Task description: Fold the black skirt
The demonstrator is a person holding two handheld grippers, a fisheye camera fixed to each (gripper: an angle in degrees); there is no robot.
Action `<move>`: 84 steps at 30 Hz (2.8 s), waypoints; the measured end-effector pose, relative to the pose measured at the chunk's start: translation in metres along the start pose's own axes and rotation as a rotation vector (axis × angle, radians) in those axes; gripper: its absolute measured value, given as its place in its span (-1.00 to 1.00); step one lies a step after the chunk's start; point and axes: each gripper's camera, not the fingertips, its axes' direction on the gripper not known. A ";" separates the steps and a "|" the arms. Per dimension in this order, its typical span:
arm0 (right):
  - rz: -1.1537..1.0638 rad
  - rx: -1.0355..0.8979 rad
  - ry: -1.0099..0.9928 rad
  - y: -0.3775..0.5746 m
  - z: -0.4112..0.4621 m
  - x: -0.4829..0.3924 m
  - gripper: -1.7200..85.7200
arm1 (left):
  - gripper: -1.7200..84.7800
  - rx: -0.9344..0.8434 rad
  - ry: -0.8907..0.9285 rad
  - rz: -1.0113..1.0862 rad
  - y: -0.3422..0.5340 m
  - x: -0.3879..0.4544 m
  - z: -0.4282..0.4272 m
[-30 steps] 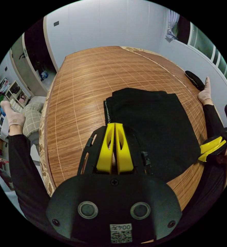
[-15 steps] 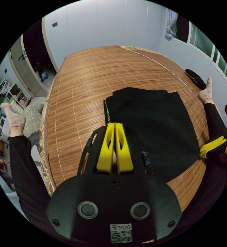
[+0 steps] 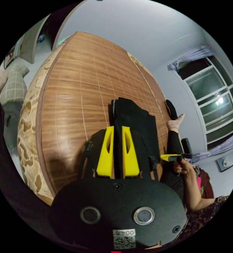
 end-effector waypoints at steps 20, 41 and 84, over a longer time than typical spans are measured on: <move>0.057 -0.004 -0.084 -0.007 -0.016 0.039 -0.70 | -0.65 -0.166 0.421 -0.305 0.071 -0.149 -0.038; -0.040 -0.013 -0.173 0.002 -0.023 0.041 -0.87 | -0.60 -0.087 0.504 -0.430 0.116 -0.157 -0.032; -0.161 0.099 -0.172 0.175 0.007 -0.090 -0.85 | -0.89 0.113 0.539 -0.320 0.105 0.030 0.035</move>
